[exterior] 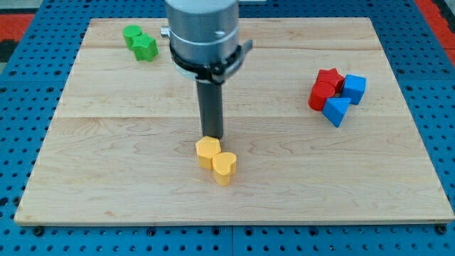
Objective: Move the blue triangle towards the green star
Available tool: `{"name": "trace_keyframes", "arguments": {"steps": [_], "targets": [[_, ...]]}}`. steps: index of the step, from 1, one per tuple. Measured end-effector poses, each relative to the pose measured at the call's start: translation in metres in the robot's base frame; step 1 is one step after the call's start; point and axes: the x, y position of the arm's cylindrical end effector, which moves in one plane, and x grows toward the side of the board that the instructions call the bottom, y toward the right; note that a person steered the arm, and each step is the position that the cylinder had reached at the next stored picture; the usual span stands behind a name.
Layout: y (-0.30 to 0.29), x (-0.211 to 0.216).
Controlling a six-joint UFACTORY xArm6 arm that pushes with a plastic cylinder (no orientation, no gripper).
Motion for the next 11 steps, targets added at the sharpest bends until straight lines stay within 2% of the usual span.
{"name": "trace_keyframes", "arguments": {"steps": [1,2,3,4,5,6,7,8,9,10,11], "targets": [[-0.011,0.008],[0.046,-0.002],[0.188,-0.007],[0.211,-0.026],[0.206,-0.07],[0.176,-0.085],[0.129,-0.057],[0.066,-0.057],[0.047,-0.031],[-0.015,-0.078],[-0.043,-0.062]]}}
